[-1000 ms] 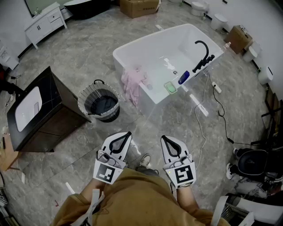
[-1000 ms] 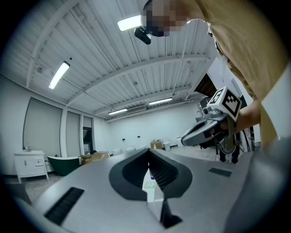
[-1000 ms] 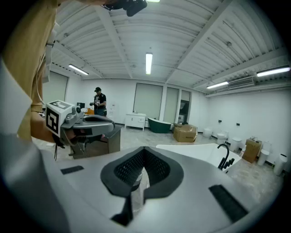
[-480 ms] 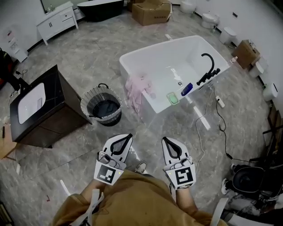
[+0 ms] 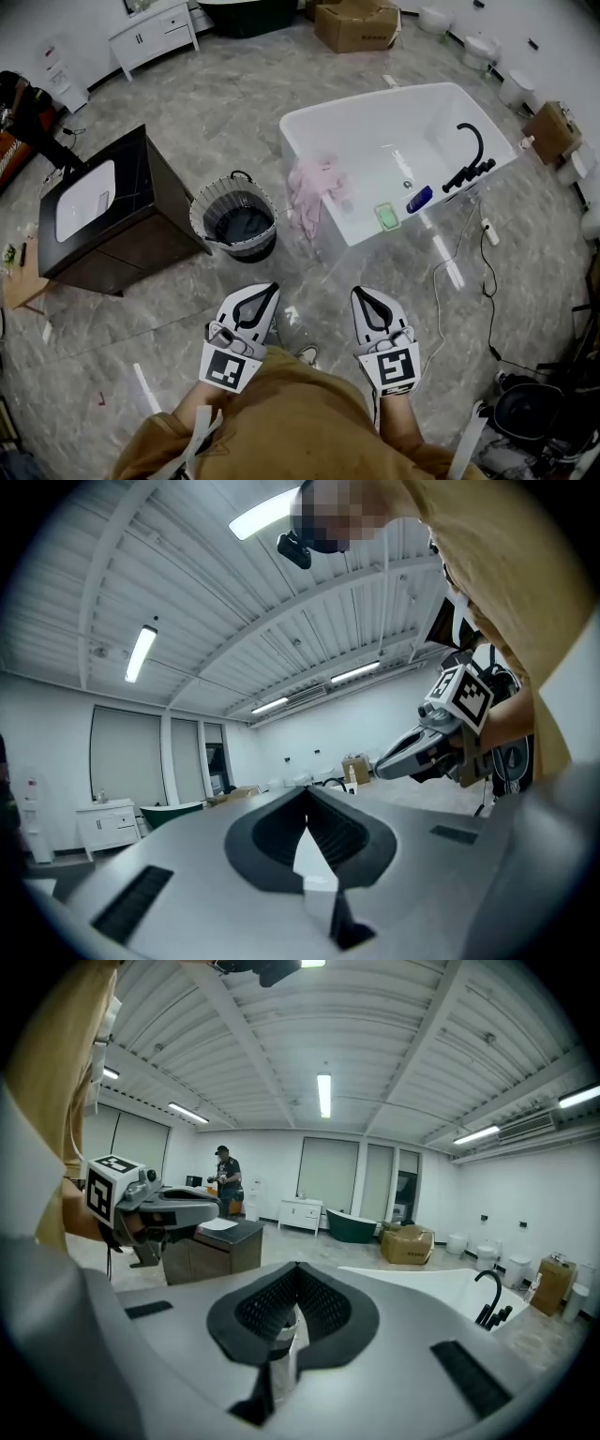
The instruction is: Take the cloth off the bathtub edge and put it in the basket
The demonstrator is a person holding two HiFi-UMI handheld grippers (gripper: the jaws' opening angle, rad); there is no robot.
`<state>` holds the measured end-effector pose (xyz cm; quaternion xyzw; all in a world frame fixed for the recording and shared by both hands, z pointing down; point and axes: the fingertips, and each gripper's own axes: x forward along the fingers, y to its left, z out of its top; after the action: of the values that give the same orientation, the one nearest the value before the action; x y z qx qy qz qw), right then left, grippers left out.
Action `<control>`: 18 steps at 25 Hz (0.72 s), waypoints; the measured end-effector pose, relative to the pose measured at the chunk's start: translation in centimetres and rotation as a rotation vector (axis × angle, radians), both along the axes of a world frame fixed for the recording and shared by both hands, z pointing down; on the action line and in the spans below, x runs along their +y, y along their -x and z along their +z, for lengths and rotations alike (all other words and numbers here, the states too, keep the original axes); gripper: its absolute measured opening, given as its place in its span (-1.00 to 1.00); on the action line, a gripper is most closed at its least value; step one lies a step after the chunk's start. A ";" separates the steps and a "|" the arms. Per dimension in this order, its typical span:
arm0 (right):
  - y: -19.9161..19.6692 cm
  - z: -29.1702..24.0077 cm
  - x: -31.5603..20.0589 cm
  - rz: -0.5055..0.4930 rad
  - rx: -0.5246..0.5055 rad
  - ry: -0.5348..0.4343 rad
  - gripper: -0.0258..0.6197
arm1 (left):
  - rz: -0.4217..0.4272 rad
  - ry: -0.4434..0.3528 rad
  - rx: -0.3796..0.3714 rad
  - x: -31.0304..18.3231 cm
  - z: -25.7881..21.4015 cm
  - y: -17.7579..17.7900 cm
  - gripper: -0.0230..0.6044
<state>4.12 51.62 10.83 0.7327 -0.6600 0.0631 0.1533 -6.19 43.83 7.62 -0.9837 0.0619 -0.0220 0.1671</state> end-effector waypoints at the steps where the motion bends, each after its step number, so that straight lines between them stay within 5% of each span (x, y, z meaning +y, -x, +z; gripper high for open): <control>1: -0.4 -0.1 -0.3 0.000 0.001 -0.003 -0.90 | -0.004 -0.006 -0.001 -0.3 -0.1 -0.2 -0.91; 10: -3.8 1.7 -4.7 0.034 0.000 0.059 -0.90 | 0.025 0.081 -0.006 -5.3 2.7 -4.3 -0.91; 18: -8.4 1.7 -13.1 0.057 0.018 0.146 -0.90 | 0.062 0.131 0.014 -14.8 2.8 -9.9 -0.91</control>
<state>12.47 38.50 12.56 0.7387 -0.6310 0.1087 0.2104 3.74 29.01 10.46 -0.9941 0.0312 -0.0141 0.1028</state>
